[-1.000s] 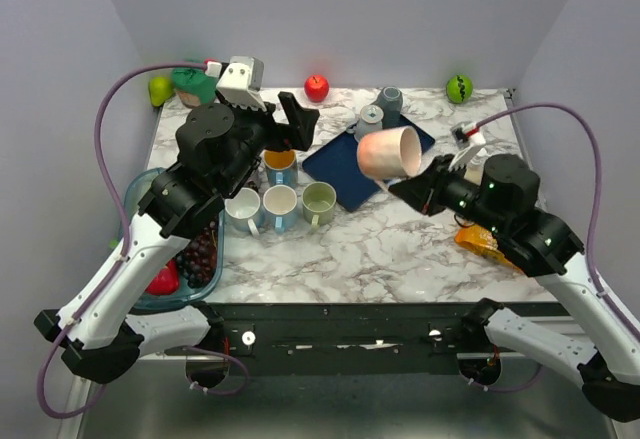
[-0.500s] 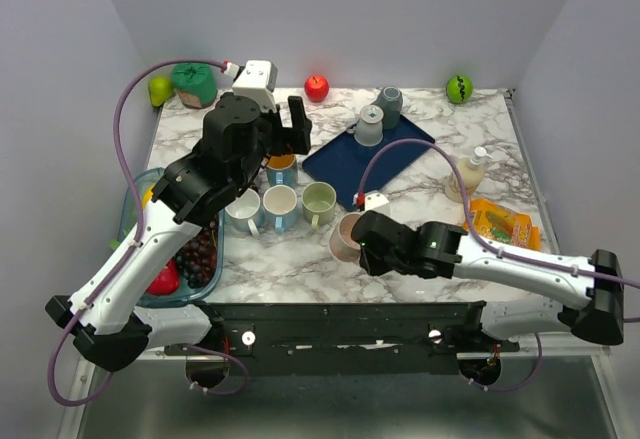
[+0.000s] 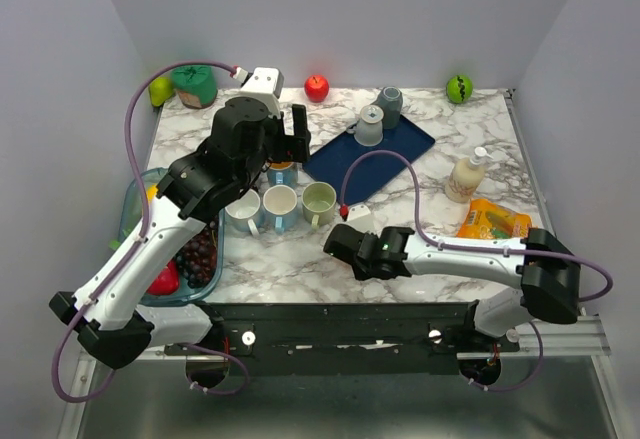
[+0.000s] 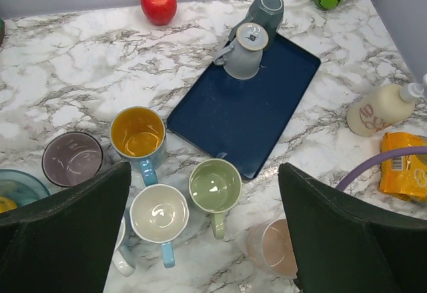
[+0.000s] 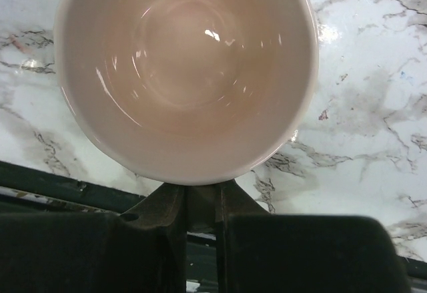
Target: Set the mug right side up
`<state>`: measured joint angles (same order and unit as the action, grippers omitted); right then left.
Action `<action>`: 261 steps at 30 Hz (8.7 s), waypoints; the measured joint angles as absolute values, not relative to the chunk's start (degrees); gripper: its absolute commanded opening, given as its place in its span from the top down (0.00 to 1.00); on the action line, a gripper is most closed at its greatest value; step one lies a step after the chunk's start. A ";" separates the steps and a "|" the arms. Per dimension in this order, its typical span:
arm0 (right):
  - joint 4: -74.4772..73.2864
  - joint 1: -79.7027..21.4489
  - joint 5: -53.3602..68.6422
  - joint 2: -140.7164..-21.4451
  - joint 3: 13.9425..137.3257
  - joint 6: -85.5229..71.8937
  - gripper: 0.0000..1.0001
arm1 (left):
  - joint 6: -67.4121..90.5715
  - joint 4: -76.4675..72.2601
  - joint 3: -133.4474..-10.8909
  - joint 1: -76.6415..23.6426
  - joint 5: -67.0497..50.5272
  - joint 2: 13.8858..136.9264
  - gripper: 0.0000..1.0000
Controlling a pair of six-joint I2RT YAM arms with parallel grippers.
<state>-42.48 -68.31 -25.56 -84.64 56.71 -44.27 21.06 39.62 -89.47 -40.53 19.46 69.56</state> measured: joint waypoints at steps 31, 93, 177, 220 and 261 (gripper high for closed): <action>-50.43 -57.08 -26.59 -69.19 69.71 -50.52 0.27 | 19.73 29.65 -113.21 -28.38 -0.49 109.36 0.01; -46.39 -37.17 -27.27 -66.70 69.58 -32.88 0.27 | 19.22 17.93 -135.35 -30.46 -10.22 147.98 0.37; -49.56 -35.11 -27.73 -64.01 66.54 -34.48 0.28 | 11.00 20.71 -103.85 -39.35 -1.10 129.34 0.57; -49.34 -35.11 -27.88 -62.26 65.54 -34.87 0.28 | 10.00 29.54 -115.50 -39.11 -1.08 135.04 0.54; -25.15 -17.06 10.68 -65.67 72.73 -27.31 0.21 | 39.81 10.57 -126.06 -29.50 -32.10 116.55 1.00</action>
